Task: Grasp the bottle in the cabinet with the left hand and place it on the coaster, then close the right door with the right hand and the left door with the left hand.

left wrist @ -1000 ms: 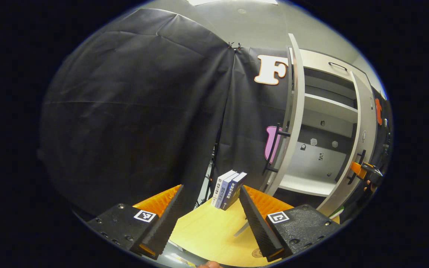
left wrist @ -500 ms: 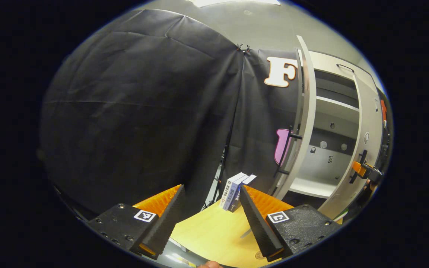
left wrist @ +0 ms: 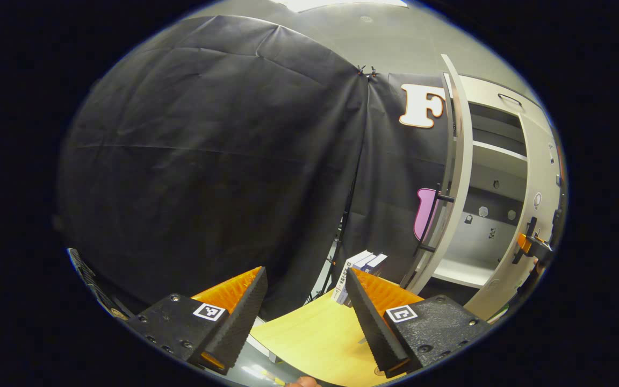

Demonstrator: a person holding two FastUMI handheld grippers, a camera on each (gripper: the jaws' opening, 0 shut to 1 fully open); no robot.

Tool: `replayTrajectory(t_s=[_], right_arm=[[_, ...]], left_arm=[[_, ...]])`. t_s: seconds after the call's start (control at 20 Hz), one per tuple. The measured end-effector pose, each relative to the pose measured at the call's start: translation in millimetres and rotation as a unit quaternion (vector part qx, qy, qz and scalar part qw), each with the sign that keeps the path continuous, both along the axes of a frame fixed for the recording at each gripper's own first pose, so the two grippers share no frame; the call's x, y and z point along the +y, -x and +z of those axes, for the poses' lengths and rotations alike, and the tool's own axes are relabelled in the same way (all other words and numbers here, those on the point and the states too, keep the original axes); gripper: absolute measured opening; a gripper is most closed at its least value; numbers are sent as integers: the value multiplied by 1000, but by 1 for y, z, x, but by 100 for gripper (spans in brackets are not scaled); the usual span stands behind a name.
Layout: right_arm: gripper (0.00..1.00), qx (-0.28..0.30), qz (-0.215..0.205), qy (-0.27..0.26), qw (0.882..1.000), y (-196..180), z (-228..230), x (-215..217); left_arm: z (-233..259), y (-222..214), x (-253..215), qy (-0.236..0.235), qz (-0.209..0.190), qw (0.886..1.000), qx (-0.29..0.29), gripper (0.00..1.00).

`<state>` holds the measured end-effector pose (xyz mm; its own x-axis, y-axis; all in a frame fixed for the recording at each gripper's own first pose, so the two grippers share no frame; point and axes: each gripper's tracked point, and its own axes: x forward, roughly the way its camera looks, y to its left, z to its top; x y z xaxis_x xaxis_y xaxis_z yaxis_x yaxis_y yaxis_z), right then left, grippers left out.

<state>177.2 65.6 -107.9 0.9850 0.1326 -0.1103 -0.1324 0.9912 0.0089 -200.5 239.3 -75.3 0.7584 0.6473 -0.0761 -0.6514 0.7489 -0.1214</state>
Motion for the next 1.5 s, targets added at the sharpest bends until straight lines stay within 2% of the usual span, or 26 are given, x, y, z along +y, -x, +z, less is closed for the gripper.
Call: replayTrajectory(t_s=[0.1, 0.15, 0.75, 0.8, 0.85, 0.9, 1.0, 1.05, 1.1, 1.15, 1.3, 1.35, 1.4, 1.45, 1.5], right_arm=[[97, 0, -8, 2, 1000, -2, 0, 0], [97, 0, -11, 3, 1000, -3, -1, 1], [98, -9, -45, 13, 999, -9, -2, 1], [97, -9, -46, 16, 999, -9, -2, 1], [98, -7, -48, 18, 999, -9, -2, 1], [98, -8, -48, 19, 999, -10, -3, 1], [98, -7, -47, 22, 999, -9, -3, 1], [98, -6, -44, 22, 999, -8, -4, 2], [99, -1, -39, 23, 999, -6, -5, 3], [99, 3, -36, 23, 999, -1, -6, 2], [97, -31, -25, 40, 998, 26, 12, 1], [97, -52, -22, 54, 997, 36, 22, -1], [98, -67, -17, 63, 996, 44, 30, -2], [98, -77, -13, 70, 994, 51, 36, -3], [97, -86, -11, 73, 994, 58, 41, -6]], left_arm=[[1, 3, 3, -2, 7, 1000, 0, 88], [2, 4, 4, -3, 10, 1000, -1, 93], [-4, 26, 20, -7, 42, 999, -1, 93], [-4, 30, 21, -6, 47, 999, -2, 87], [-3, 32, 22, -7, 50, 999, -3, 88], [-4, 33, 22, -7, 51, 999, -3, 93], [-3, 31, 19, -7, 46, 999, -6, 93], [-1, 26, 16, -9, 37, 999, -9, 88], [1, 19, 12, -10, 24, 1000, -11, 87], [4, 8, 7, -13, 6, 1000, -14, 93], [18, -41, -14, -24, -71, 997, -34, 93], [22, -58, -23, -25, -101, 994, -42, 88], [24, -74, -30, -24, -125, 991, -44, 88], [23, -89, -36, -24, -148, 988, -41, 98], [25, -104, -43, -27, -171, 984, -39, 88]])
